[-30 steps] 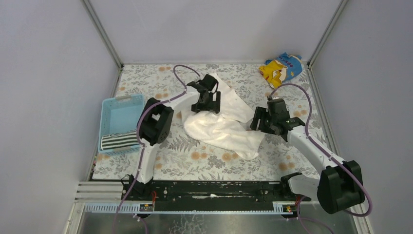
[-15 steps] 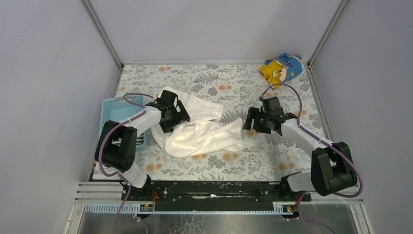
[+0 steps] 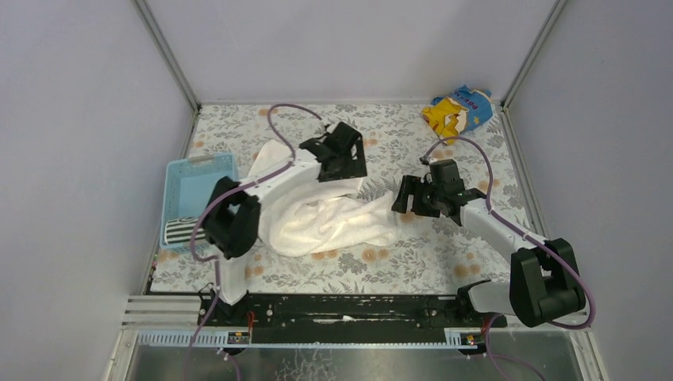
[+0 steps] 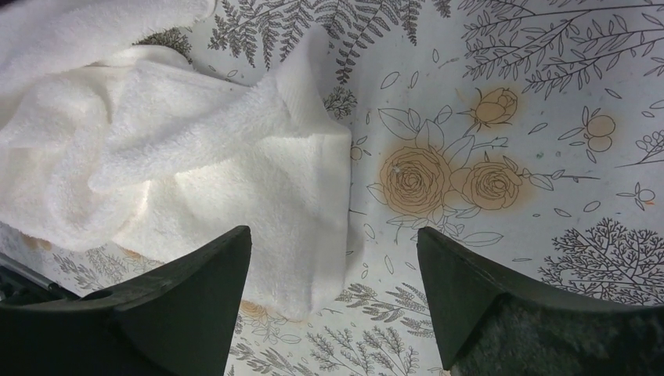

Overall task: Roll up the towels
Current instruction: Flatten out the towel at the center of the board.

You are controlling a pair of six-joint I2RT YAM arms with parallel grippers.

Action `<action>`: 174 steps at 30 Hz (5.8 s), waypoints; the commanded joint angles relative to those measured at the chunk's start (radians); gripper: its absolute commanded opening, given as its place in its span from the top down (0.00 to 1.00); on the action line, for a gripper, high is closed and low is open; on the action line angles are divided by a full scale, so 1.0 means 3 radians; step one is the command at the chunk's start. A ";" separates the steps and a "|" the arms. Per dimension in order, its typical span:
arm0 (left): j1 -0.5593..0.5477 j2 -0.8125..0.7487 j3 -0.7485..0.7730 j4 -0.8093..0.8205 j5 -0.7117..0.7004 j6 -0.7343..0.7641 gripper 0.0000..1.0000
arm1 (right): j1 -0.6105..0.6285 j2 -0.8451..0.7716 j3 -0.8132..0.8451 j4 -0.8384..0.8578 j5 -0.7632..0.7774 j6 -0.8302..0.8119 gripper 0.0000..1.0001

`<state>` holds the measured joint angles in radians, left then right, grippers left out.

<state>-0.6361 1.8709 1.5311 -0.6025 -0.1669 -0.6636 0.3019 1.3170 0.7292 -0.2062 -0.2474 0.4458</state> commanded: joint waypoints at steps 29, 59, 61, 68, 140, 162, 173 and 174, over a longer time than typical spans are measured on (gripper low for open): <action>-0.0063 0.1801 0.1363 -0.0419 -0.0716 0.0401 0.66 | 0.0003 0.0140 -0.0099 0.0529 -0.0388 -0.0039 0.12; 0.0283 0.0582 0.0838 -0.0308 0.0001 0.0552 0.43 | 0.0006 0.1270 0.0496 0.0758 -0.0702 -0.0039 0.71; 0.0207 0.0765 0.0935 -0.0293 0.0005 0.0545 0.41 | 0.0006 0.1174 0.0385 0.0770 -0.0659 -0.0026 0.87; 0.0030 0.1299 0.1258 -0.0284 -0.0129 0.0588 0.38 | 0.0026 0.0822 -0.0028 0.0887 -0.0668 0.0065 1.00; 0.2212 -0.2152 -0.2012 0.0457 0.0951 -0.0296 1.00 | -0.1124 -0.0852 -0.0284 0.0363 0.3047 0.0357 0.84; 0.2210 -0.3355 -0.2326 -0.0518 0.0488 0.0045 0.46 | -0.1173 -0.1196 -0.0162 -0.0127 0.1326 0.0110 0.17; 0.1152 -0.2096 -0.1741 -0.0260 0.0499 0.0144 0.31 | -0.1049 0.0113 0.0536 -0.0423 0.0240 -0.0160 0.09; 0.1046 -0.1922 -0.1712 -0.0180 0.0444 0.0104 0.29 | -0.0967 0.0223 0.0593 -0.0449 0.0238 -0.0207 0.09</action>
<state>-0.1894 1.1603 0.9691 -0.7258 0.0269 -0.6266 -0.0391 1.3022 0.8131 -0.3065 -0.0536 0.4397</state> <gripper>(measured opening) 0.687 0.906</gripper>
